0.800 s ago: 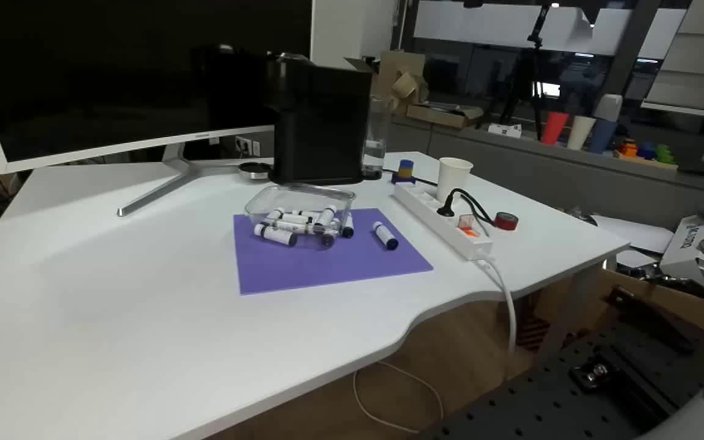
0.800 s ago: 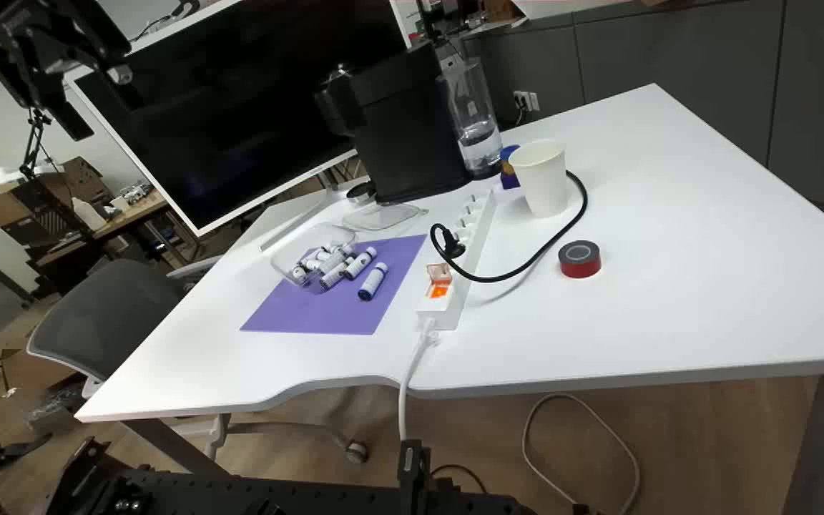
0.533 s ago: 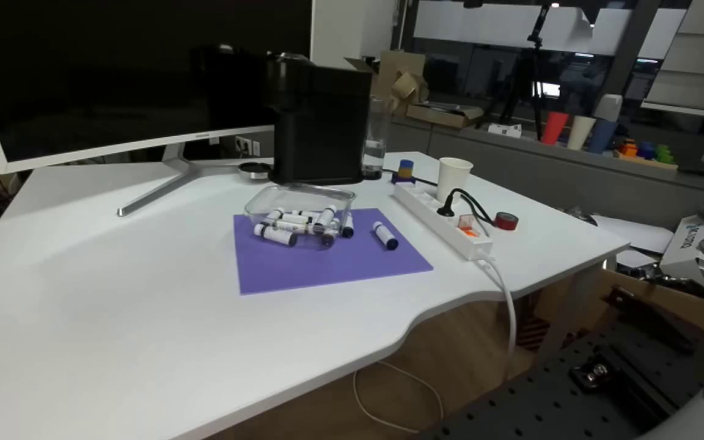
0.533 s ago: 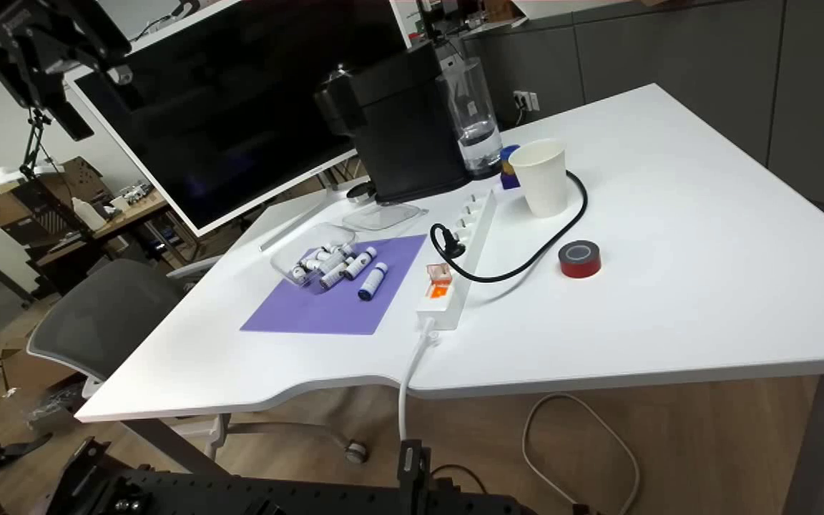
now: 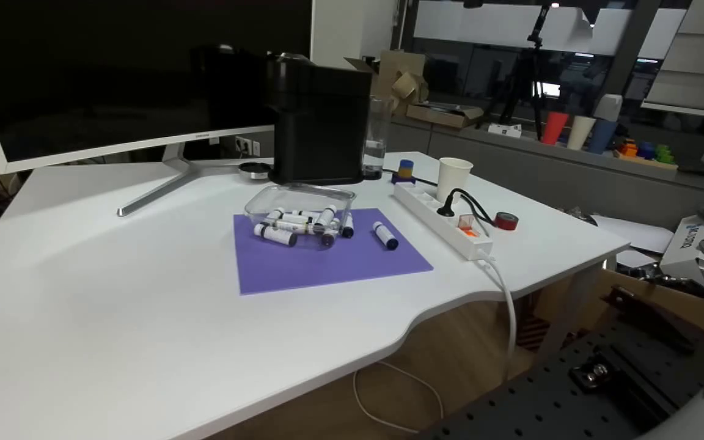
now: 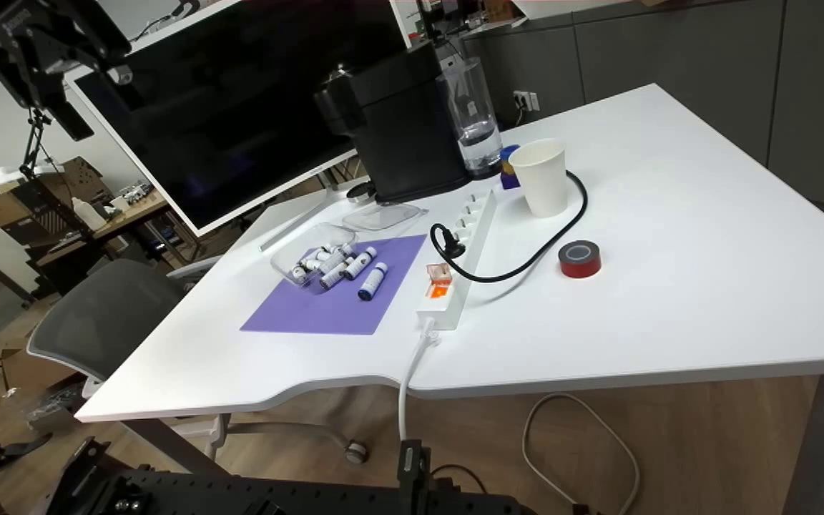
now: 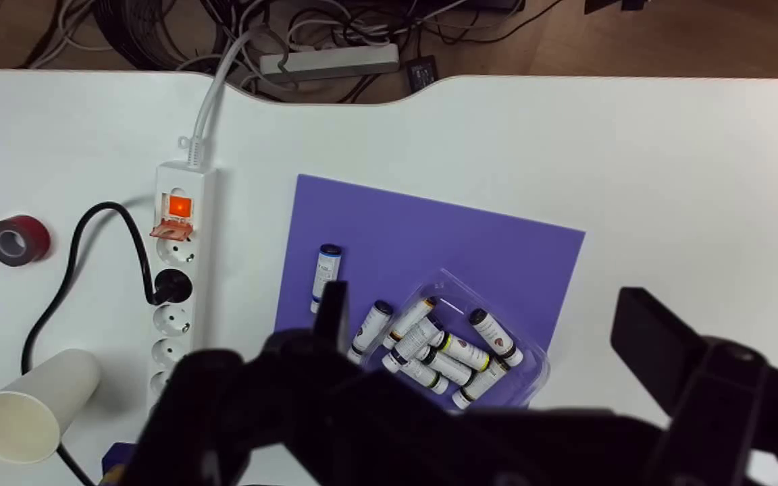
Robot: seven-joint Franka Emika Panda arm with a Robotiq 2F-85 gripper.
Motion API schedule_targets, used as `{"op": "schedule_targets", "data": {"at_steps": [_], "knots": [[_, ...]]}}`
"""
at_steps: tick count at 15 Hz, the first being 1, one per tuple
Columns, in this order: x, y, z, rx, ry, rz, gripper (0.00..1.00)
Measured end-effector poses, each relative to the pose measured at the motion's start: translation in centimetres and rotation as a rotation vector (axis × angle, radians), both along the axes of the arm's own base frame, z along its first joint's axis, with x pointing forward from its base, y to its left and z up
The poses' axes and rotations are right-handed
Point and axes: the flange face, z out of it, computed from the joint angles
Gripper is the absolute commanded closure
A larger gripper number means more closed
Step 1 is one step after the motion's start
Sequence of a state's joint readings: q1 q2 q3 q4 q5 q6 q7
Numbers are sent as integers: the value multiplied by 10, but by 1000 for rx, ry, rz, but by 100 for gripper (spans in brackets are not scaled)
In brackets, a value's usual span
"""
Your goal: Put the object on the purple paper into the colourless bowl
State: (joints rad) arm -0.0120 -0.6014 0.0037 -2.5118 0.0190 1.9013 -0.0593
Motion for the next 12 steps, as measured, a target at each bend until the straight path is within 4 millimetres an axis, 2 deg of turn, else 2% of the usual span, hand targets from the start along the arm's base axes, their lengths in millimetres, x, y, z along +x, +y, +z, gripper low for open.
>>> {"op": "schedule_targets", "data": {"at_steps": [3,6,9,12], "knots": [[2,0,1,-4,-18,0,0],[15,-5,-2,-23,-88,-9,0],[37,-23,-22,-41,-145,-28,0],[60,-44,-55,-45,-169,-48,0]]}}
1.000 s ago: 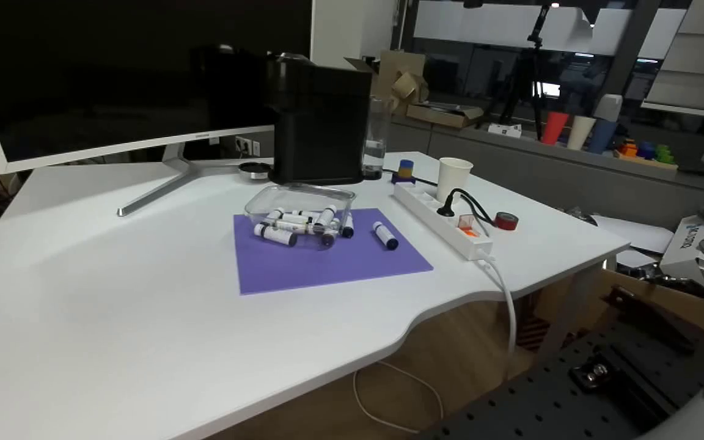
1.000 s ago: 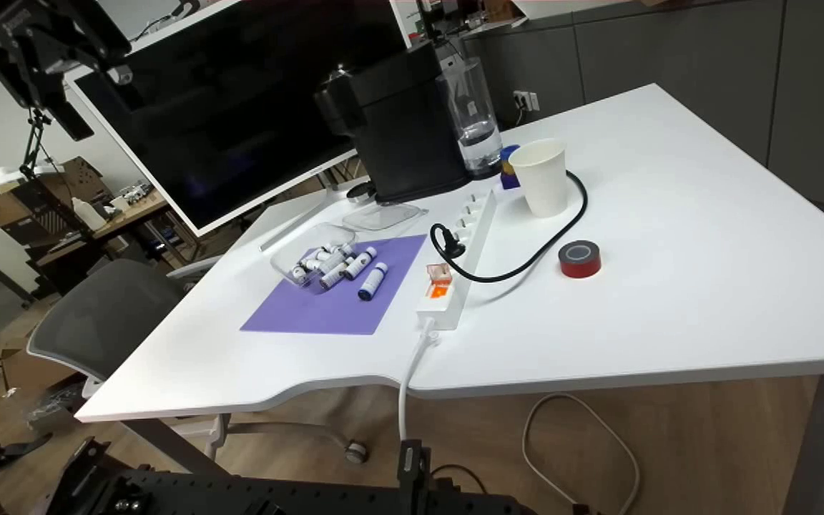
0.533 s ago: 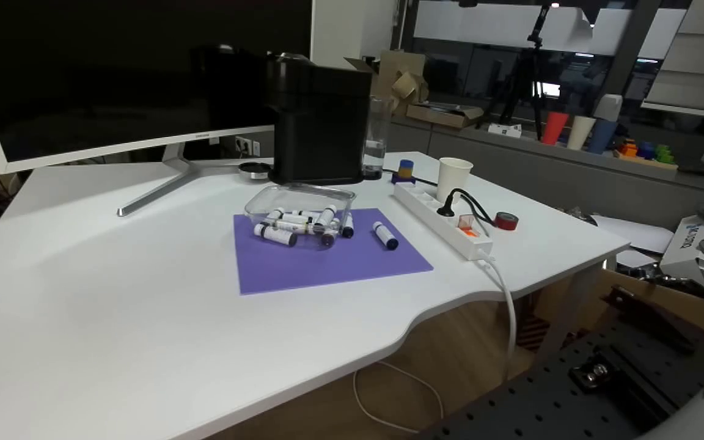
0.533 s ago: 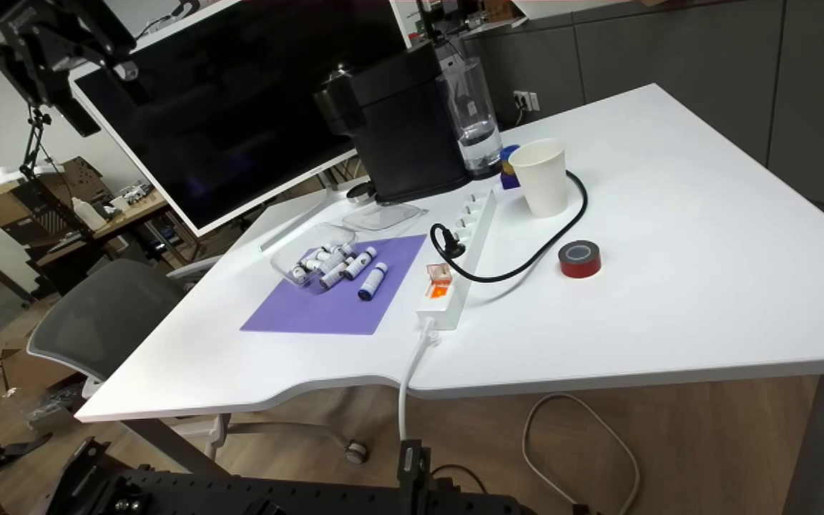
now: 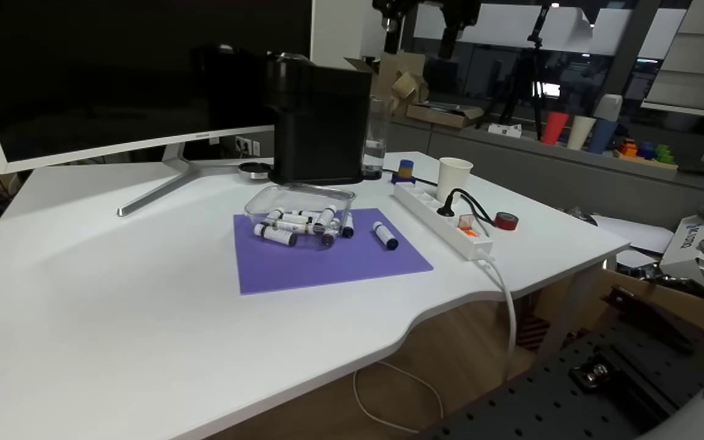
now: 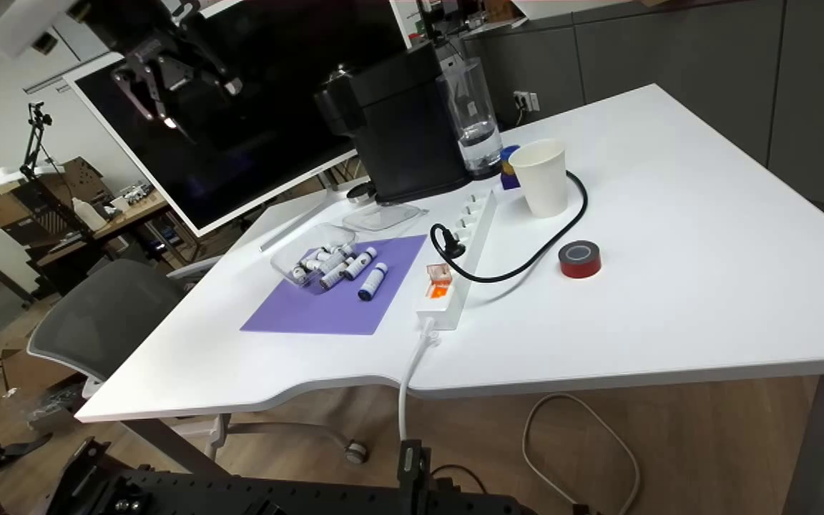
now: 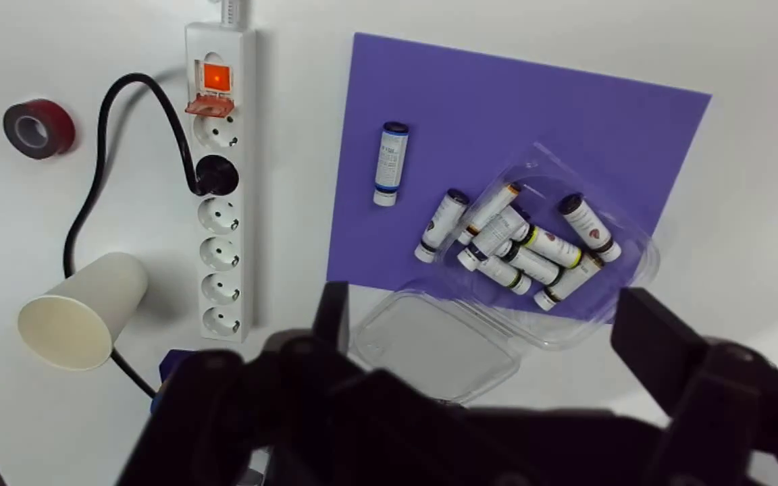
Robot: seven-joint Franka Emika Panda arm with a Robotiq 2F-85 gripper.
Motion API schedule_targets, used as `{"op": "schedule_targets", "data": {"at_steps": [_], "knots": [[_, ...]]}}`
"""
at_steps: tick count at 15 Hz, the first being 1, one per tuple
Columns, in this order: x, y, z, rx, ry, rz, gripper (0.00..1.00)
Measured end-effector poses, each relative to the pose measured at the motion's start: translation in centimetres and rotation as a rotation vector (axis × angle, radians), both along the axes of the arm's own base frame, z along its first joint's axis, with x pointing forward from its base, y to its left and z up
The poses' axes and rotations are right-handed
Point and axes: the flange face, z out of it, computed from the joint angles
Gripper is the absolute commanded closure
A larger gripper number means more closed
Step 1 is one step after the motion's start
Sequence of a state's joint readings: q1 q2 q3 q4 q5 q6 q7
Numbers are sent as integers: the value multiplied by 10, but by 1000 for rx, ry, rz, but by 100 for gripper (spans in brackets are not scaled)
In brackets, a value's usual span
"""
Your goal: Put the object on the purple paper into the colourless bowl
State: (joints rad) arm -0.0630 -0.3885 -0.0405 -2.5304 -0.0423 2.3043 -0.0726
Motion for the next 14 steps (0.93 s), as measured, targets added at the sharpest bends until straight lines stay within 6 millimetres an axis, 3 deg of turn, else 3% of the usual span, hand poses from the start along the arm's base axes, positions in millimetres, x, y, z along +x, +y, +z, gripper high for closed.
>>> {"op": "schedule_targets", "data": {"at_steps": [5,9,11,14], "knots": [[28,-30,-64,4,53,-3,0],[40,-54,-122,7,145,-9,0],[41,-53,-126,7,151,-5,0],[41,-50,-116,5,133,2,0]]}}
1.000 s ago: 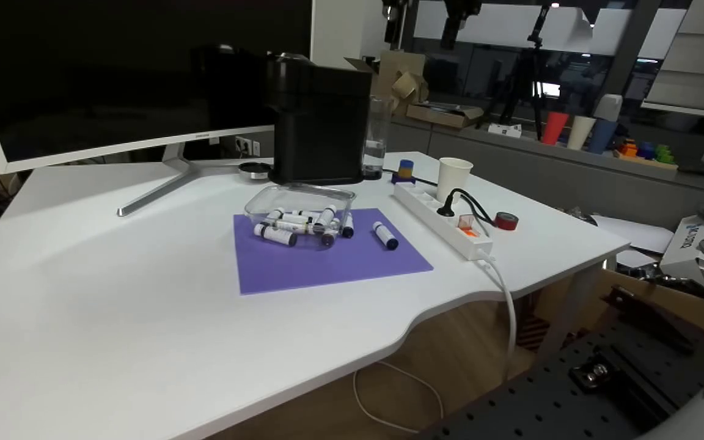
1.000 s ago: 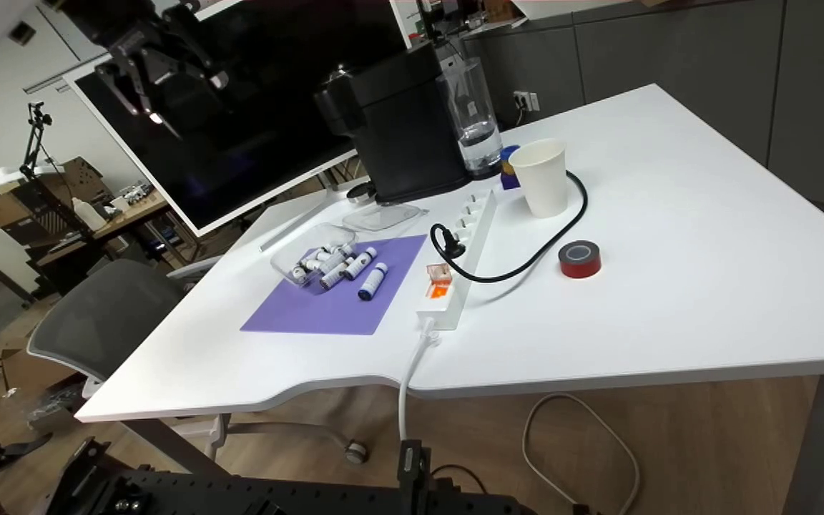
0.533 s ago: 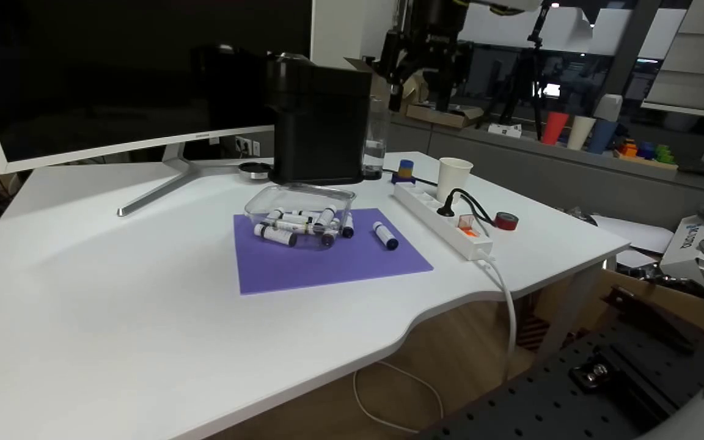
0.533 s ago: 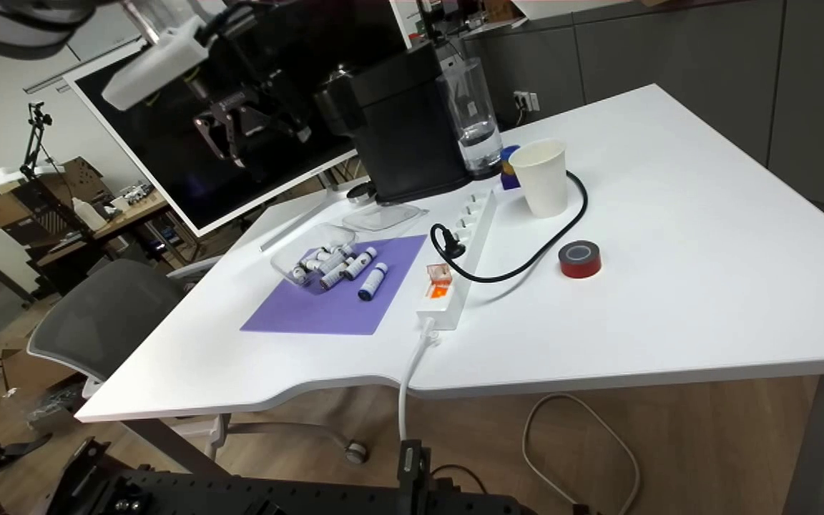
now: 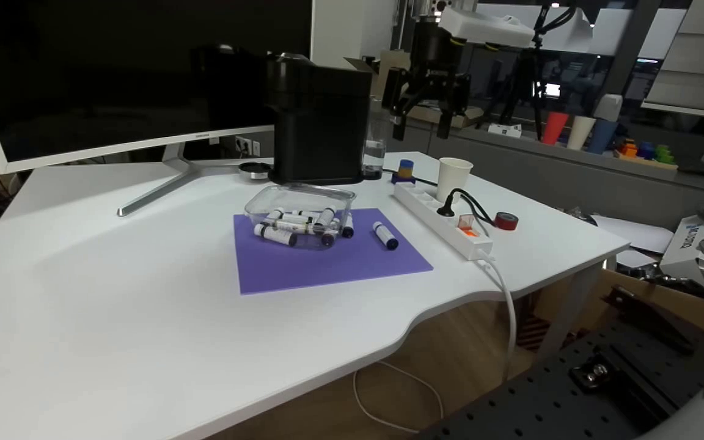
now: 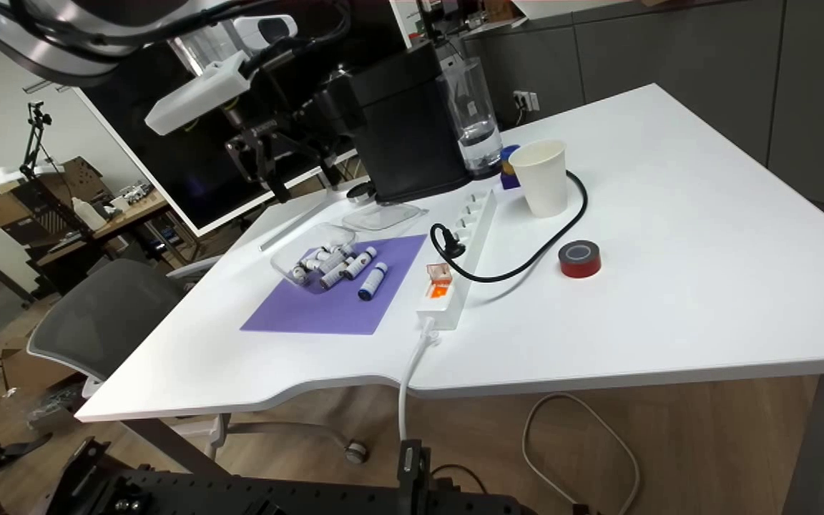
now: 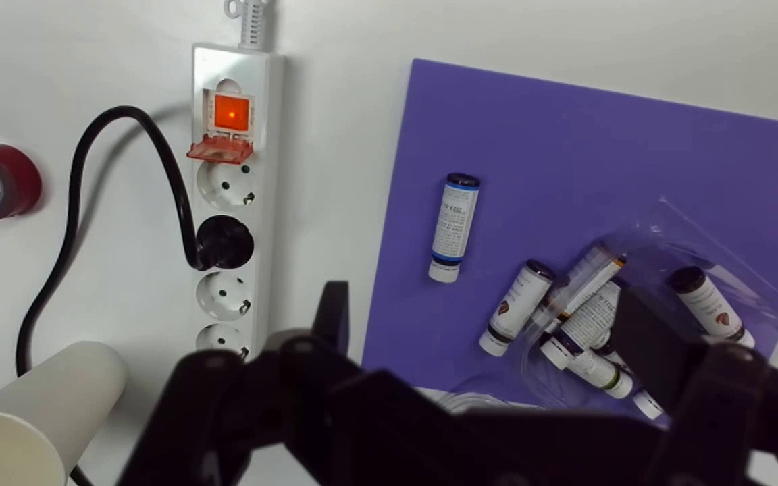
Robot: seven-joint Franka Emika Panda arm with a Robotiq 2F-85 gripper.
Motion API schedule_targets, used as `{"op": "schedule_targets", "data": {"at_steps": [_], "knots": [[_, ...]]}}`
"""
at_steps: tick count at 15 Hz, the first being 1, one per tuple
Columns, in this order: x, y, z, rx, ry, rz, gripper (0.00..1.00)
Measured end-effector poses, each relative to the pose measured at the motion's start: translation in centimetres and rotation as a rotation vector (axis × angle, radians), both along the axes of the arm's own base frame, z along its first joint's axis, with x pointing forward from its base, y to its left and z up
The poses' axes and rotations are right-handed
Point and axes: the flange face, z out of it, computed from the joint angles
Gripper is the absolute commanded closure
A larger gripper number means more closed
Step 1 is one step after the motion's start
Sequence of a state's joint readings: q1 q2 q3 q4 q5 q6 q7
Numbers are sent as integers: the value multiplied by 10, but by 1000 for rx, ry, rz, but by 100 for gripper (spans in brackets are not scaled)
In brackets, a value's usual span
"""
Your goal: Put the object on the purple paper into the colourless bowl
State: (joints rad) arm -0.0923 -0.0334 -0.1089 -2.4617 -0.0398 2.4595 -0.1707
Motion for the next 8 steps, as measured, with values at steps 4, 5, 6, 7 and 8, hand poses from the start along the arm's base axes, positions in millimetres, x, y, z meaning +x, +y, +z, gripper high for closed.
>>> {"op": "schedule_targets", "data": {"at_steps": [4,5,6,7,8], "knots": [[1,0,-8,-5,2,-12,0],[3,-1,-16,-9,7,-20,0],[4,-3,-26,-15,13,-27,0],[6,-4,-37,-23,21,-34,0],[8,-6,-50,-31,32,-40,0]]}}
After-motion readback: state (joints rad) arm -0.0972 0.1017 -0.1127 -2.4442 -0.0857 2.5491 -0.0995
